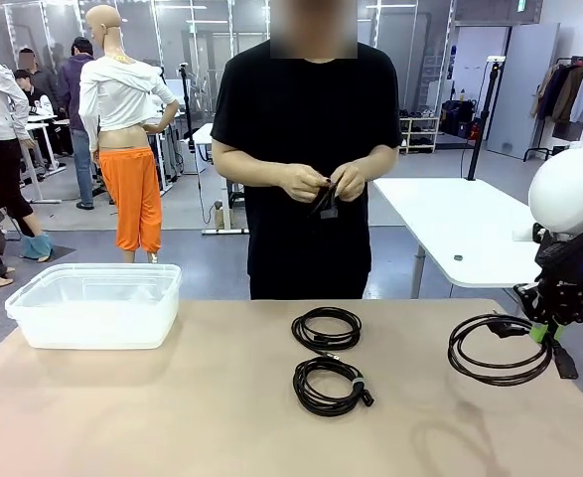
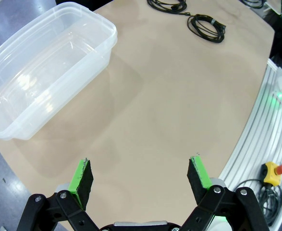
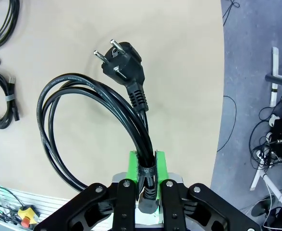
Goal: Organize and store the cables.
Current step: Place the Power Cable into the Organizing box.
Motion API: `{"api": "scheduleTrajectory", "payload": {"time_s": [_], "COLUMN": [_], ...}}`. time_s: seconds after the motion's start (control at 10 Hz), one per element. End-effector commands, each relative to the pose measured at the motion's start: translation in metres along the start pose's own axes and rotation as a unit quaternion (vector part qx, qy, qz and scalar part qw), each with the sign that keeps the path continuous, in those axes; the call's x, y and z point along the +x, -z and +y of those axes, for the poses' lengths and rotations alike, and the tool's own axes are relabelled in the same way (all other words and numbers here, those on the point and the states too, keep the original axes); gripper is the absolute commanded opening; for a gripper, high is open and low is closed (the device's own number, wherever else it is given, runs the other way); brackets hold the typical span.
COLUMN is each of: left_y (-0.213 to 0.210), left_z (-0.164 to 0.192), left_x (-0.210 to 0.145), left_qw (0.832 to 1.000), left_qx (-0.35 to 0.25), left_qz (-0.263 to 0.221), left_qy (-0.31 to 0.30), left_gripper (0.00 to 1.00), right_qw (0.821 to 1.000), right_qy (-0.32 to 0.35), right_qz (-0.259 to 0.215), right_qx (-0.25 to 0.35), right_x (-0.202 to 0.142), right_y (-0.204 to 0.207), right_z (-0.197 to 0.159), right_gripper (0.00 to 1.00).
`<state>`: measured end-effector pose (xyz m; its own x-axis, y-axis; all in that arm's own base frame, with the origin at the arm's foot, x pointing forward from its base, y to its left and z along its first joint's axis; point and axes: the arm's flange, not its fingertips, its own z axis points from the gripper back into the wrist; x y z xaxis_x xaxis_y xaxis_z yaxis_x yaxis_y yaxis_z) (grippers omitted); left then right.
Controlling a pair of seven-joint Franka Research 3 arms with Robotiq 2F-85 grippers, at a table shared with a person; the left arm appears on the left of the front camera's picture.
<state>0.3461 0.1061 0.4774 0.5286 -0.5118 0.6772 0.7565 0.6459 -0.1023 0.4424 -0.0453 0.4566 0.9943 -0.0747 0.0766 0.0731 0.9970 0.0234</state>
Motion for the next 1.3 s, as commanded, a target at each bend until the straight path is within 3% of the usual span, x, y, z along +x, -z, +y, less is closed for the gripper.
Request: {"api": "scheduleTrajectory", "payload": {"time_s": [0.0, 0.1, 0.2, 0.3, 0.5, 0.7, 1.0, 1.2], "left_y": [-0.001, -0.001, -0.001, -0.001, -0.001, -0.001, -0.001, -0.001], "left_z": [0.0, 0.0, 0.0, 0.0, 0.0, 0.0, 0.0, 0.0], "left_x": [0.0, 0.0, 0.0, 0.0, 0.0, 0.0, 0.0, 0.0], "left_qw": [1.0, 1.0, 1.0, 1.0, 1.0, 1.0, 1.0, 1.0], "left_qx": [-0.004, -0.004, -0.004, -0.004, -0.004, -0.004, -0.004, -0.004], "left_qz": [-0.006, -0.006, -0.006, -0.006, -0.006, -0.006, -0.006, -0.006], "left_qy": [0.002, 0.002, 0.002, 0.002, 0.002, 0.002, 0.002, 0.002], "left_gripper": [1.0, 1.0, 1.0, 1.0, 1.0, 1.0, 1.0, 1.0], "right_qw": [1.0, 1.0, 1.0, 0.995, 0.994, 0.997, 0.996, 0.996], "right_qy": [-0.003, 0.0, -0.017, -0.013, -0.023, -0.035, -0.05, -0.069], "right_qz": [-0.006, 0.0, -0.019, -0.055, -0.058, -0.042, -0.035, -0.002], "right_qx": [-0.001, 0.0, 0.015, 0.082, 0.091, 0.054, 0.064, 0.057], "right_x": [0.002, 0.0, 0.008, 0.013, 0.011, 0.015, 0.007, -0.002], "right_y": [-0.002, 0.0, -0.008, -0.025, -0.041, -0.042, -0.033, -0.011], "right_z": [0.0, 0.0, 0.011, 0.033, 0.084, 0.145, 0.233, 0.305], "right_gripper": [0.0, 0.18, 0.18, 0.18, 0.18, 0.18, 0.18, 0.18]}}
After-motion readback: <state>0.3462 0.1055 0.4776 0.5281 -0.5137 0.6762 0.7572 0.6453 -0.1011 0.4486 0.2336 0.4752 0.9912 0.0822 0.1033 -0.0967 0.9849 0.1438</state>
